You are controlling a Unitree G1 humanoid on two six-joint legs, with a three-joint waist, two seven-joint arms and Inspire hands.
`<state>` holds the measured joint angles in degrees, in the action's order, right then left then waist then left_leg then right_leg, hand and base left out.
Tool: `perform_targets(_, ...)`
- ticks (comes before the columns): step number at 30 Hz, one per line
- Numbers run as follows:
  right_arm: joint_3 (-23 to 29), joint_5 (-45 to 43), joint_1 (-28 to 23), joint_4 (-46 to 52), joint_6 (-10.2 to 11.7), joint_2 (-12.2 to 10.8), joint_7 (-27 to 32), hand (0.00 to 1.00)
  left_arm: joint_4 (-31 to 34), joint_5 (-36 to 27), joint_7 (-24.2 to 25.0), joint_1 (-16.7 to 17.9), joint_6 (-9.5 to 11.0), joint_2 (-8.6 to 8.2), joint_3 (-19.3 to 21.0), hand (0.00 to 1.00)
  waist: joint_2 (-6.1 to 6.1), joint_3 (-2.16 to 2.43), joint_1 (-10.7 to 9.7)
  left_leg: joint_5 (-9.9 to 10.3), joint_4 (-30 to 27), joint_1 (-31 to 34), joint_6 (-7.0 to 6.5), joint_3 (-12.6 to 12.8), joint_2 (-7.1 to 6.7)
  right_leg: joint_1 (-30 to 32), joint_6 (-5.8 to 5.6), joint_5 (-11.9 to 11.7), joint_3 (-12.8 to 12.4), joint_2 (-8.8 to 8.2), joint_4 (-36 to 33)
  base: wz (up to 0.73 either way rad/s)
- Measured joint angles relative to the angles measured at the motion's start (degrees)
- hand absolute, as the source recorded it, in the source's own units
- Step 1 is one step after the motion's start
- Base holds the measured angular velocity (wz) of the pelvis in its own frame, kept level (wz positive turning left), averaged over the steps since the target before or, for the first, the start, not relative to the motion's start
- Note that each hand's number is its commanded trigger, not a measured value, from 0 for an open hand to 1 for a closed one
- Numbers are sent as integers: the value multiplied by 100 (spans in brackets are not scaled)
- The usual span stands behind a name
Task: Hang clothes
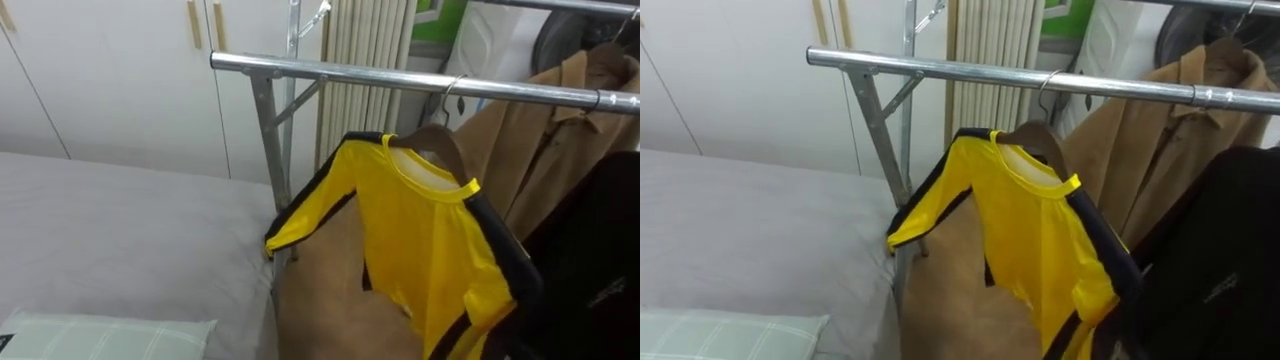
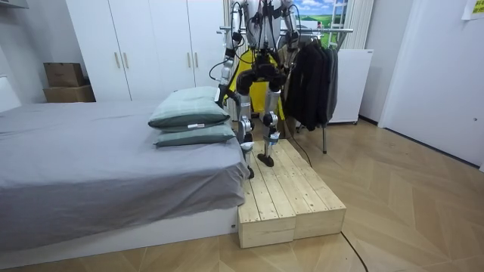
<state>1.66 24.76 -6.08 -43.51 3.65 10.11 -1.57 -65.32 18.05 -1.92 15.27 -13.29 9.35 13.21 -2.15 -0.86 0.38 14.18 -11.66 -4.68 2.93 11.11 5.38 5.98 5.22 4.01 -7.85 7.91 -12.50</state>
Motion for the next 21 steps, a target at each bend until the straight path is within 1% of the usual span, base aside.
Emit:
perform_targets(3,-39,17,-36,-337,3,-60,-111,0,-4,0,-57,1,0,-53,-2,0,21,6,1,0,7,0,-1,-22,-10,-22,-5,14,21,-4,-7,4)
perform_targets(4,-52,13,-28,-527,6,-87,-156,0,-10,-2,-112,1,1,-83,-1,0,49,-5,1,0,5,-1,-1,-27,-12,-33,-6,14,31,-7,-4,4)
perform_targets(6,-53,22,-24,-839,4,-114,-263,0,-21,-43,-176,1,1,-115,-11,0,69,-7,5,1,4,-12,-3,-46,-16,-53,-11,28,20,-5,-1,6)
perform_targets(7,-52,38,-27,-1048,6,-125,-312,0,-90,-93,-210,-1,49,-126,-16,0,91,-12,6,2,13,-54,-3,-59,-15,-101,-11,31,13,-9,14,5)
perform_targets(9,-80,49,-75,-1306,13,-131,-351,0,-163,-238,-260,0,84,-146,-31,0,135,1,-3,5,39,-104,-8,-73,-20,-110,-15,63,38,-24,-3,6)
perform_targets(11,-82,-9,-156,-1606,25,-138,-406,0,-176,-266,-285,0,96,-178,-30,0,180,26,-7,7,89,-104,-12,-86,-26,-102,-12,78,49,10,-16,3)
perform_targets(13,-84,-88,-240,-1746,34,-145,-487,0,-189,-259,-285,0,125,-179,-29,0,194,23,-10,7,94,-101,-12,-88,-21,-110,-1,90,44,-2,-19,0)
perform_targets(16,-106,-596,-297,-1902,56,-148,-486,0,-217,-267,-287,1,167,-180,-164,0,224,8,-15,5,62,-96,-10,-99,-14,-116,7,93,31,-9,-18,0)
perform_targets(17,-113,-830,-304,-1924,60,-149,-488,0,-220,-264,-288,1,178,-180,-226,0,250,-5,-15,5,49,-93,-10,-109,-14,-107,8,94,18,-5,-15,3)
perform_targets(18,-117,-988,-305,-1926,65,-150,-487,0,-225,-264,-288,1,183,-182,-228,0,252,-4,-15,5,48,-93,-10,-112,-14,-107,6,97,17,-5,-17,4)
perform_targets(21,-151,-1838,-230,-1925,90,-143,-480,0,-226,-217,-288,1,184,-182,-225,0,229,12,3,6,49,-101,-11,-116,-17,-112,-4,106,9,-2,-16,0)
